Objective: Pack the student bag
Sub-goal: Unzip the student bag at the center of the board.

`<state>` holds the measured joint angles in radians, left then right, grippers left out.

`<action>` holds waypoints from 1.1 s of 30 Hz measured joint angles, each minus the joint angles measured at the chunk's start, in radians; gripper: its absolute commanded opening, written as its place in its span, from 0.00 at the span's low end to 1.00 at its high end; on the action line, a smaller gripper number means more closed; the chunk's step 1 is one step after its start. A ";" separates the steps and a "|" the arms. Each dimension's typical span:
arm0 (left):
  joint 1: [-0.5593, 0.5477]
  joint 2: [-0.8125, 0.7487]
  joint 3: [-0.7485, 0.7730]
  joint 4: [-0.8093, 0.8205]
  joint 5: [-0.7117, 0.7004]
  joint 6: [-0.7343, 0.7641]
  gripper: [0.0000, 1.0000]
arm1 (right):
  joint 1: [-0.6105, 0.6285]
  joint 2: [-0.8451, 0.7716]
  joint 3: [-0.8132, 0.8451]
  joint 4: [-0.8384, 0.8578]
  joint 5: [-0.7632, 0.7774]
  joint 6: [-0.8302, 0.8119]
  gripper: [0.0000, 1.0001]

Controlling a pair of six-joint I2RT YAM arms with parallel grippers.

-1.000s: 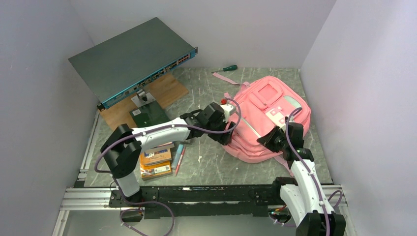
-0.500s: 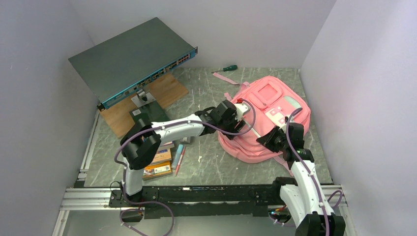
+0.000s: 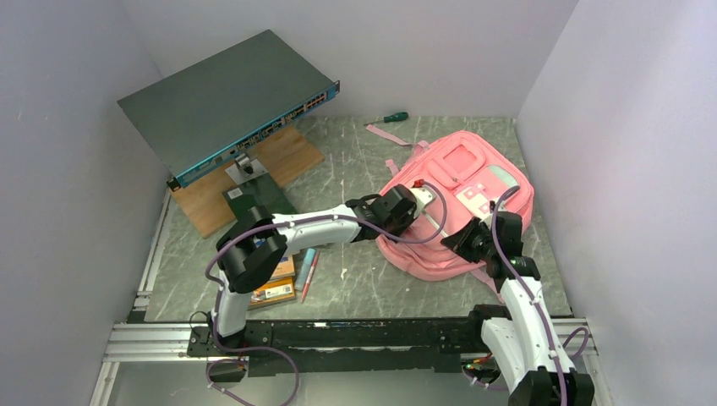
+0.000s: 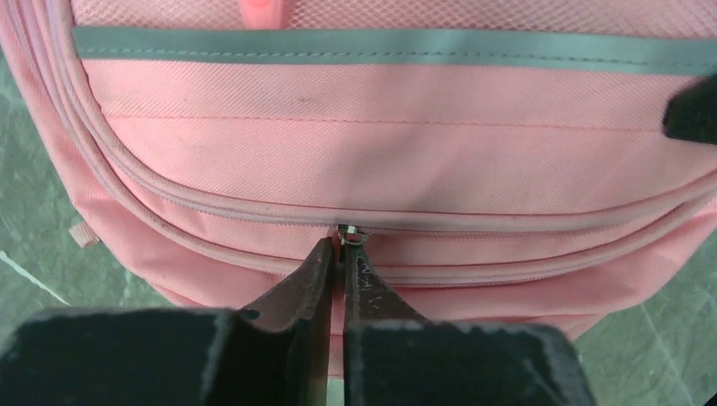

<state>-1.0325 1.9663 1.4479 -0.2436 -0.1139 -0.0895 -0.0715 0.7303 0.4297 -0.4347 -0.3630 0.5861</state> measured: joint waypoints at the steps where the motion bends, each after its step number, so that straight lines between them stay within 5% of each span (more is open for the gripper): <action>1: 0.002 0.002 0.003 -0.006 -0.019 -0.006 0.00 | 0.000 -0.002 0.000 -0.002 0.008 0.001 0.00; 7: 0.053 0.014 0.036 -0.056 -0.100 -0.063 0.00 | 0.001 -0.023 0.000 -0.021 0.043 0.013 0.00; 13: 0.161 -0.019 0.010 -0.014 0.029 -0.097 0.00 | -0.009 -0.025 0.003 -0.021 0.035 0.019 0.00; 19: 0.174 -0.090 -0.056 -0.001 0.142 -0.111 0.00 | -0.019 -0.015 0.066 -0.097 0.062 -0.031 0.55; 25: 0.193 -0.103 -0.071 -0.030 0.210 -0.153 0.00 | -0.010 -0.056 0.188 -0.085 0.160 -0.100 0.59; 33: 0.204 -0.109 -0.087 -0.039 0.255 -0.181 0.00 | 0.525 0.076 0.288 -0.066 0.419 -0.241 0.58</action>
<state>-0.8288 1.8572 1.3613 -0.2829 0.1410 -0.2703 0.4530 0.8062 0.7181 -0.5003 0.0559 0.3454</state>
